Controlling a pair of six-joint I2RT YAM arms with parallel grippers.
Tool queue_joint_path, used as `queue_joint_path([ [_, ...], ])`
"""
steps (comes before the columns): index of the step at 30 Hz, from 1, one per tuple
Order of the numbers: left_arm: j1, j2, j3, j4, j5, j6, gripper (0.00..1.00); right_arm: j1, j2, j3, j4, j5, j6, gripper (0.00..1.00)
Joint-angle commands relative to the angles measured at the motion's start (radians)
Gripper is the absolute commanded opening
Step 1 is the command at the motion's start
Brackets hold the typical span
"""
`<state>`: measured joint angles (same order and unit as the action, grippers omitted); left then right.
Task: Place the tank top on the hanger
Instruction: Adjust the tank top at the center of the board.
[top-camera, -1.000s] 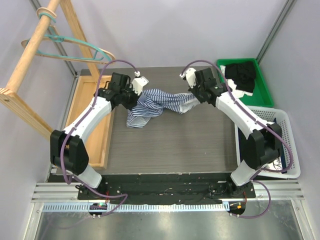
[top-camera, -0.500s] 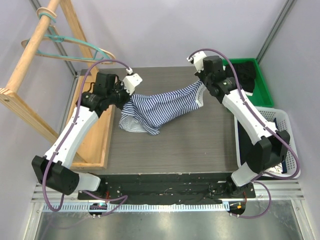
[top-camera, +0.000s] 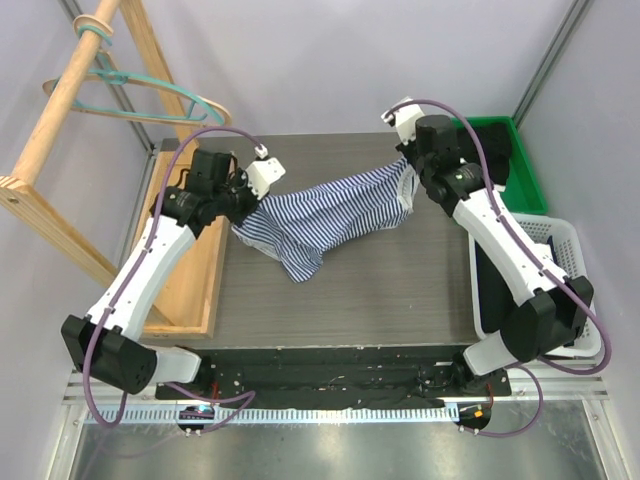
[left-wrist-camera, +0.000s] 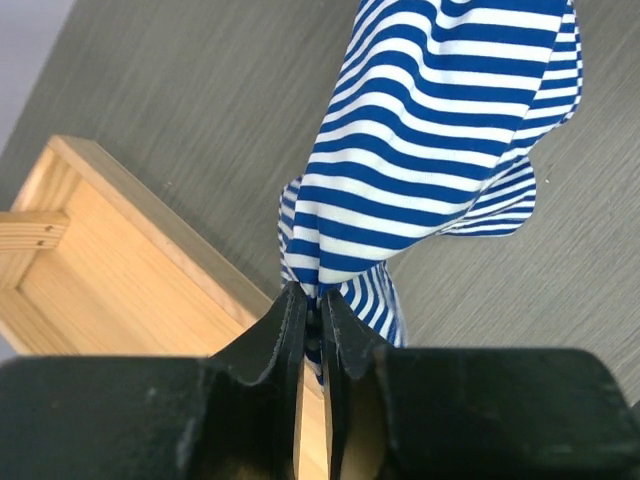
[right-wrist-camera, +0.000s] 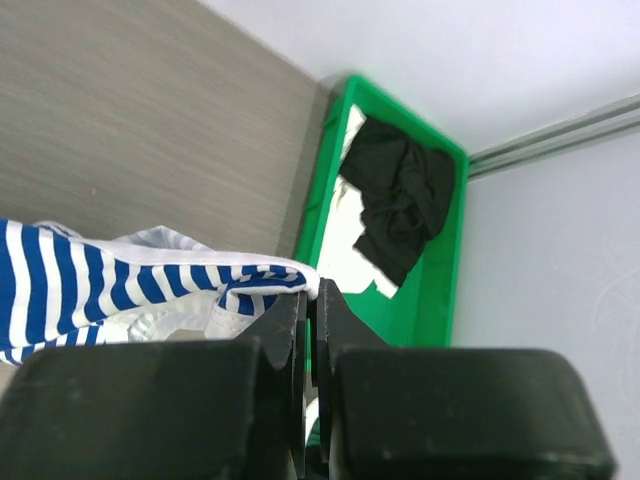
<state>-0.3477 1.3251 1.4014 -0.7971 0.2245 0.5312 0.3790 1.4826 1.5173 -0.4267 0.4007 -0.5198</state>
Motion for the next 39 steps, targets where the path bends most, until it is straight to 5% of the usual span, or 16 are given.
queue_joint_path([
  [1, -0.004, 0.054, -0.053, 0.059, -0.007, 0.007, 0.16, -0.003, 0.034, -0.083, 0.086, 0.027, 0.026, 0.01],
  [15, -0.004, 0.338, -0.078, 0.286, -0.091, -0.074, 0.20, -0.003, 0.229, -0.155, 0.224, 0.052, 0.073, 0.08],
  [21, -0.004, 0.418, -0.058, 0.328, -0.135, -0.117, 0.54, -0.002, 0.286, -0.138, 0.238, 0.078, 0.066, 0.37],
  [25, -0.004, 0.384, -0.058, 0.331, -0.139, -0.123, 0.82, -0.002, 0.269, -0.137, 0.236, 0.099, 0.058, 0.68],
  [28, -0.004, 0.321, -0.079, 0.337, -0.142, -0.123, 0.98, -0.002, 0.239, -0.132, 0.230, 0.118, 0.049, 0.80],
  [39, -0.004, 0.019, -0.260, 0.240, 0.166, 0.019, 1.00, -0.003, 0.079, -0.132, -0.030, -0.140, 0.026, 0.83],
])
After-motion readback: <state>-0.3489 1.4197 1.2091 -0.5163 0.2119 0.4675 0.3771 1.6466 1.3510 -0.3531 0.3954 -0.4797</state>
